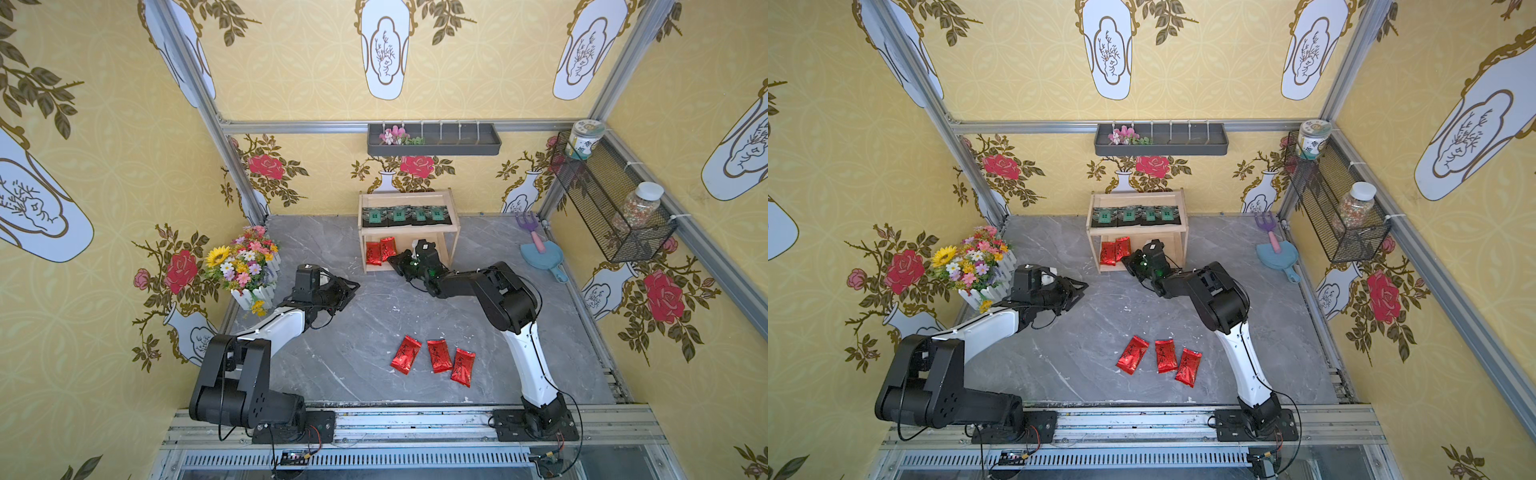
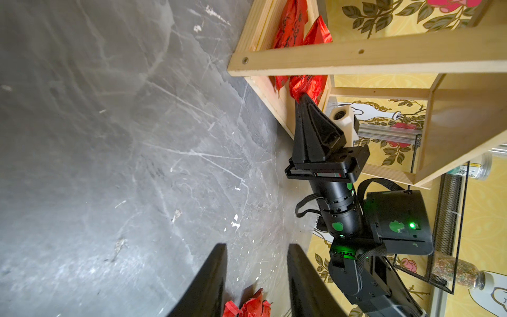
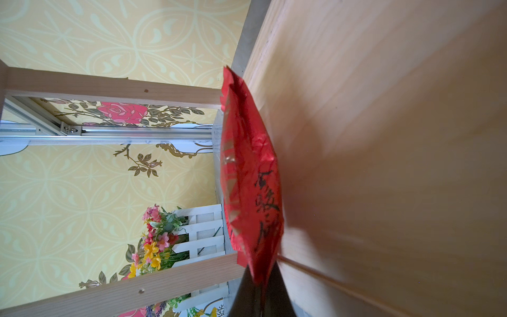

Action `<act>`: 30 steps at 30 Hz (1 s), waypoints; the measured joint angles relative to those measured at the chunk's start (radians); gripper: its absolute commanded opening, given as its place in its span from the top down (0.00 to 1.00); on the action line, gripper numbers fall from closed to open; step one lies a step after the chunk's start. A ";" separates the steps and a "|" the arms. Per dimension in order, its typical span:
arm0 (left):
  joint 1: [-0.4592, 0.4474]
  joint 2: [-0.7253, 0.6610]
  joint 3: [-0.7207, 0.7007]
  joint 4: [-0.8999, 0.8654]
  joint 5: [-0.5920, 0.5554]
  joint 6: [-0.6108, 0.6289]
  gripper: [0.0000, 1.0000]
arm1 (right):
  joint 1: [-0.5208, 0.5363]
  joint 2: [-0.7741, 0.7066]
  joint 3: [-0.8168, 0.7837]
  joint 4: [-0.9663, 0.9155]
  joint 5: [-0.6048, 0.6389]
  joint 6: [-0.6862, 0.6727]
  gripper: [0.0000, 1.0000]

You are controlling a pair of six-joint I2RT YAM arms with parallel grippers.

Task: Place the tea bags on the shelf by color
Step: Place the tea bag on the shelf.

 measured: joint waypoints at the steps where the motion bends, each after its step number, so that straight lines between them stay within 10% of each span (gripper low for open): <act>1: 0.000 0.000 0.000 0.000 0.000 0.000 0.58 | 0.000 0.000 0.000 -0.001 0.000 0.000 0.90; 12: 0.001 0.000 -0.006 0.006 0.002 -0.001 0.58 | 0.000 0.000 0.000 -0.044 -0.009 0.014 0.86; 30: 0.002 -0.024 -0.023 0.010 0.003 -0.008 0.59 | 0.011 -0.134 -0.102 -0.134 -0.032 -0.055 0.50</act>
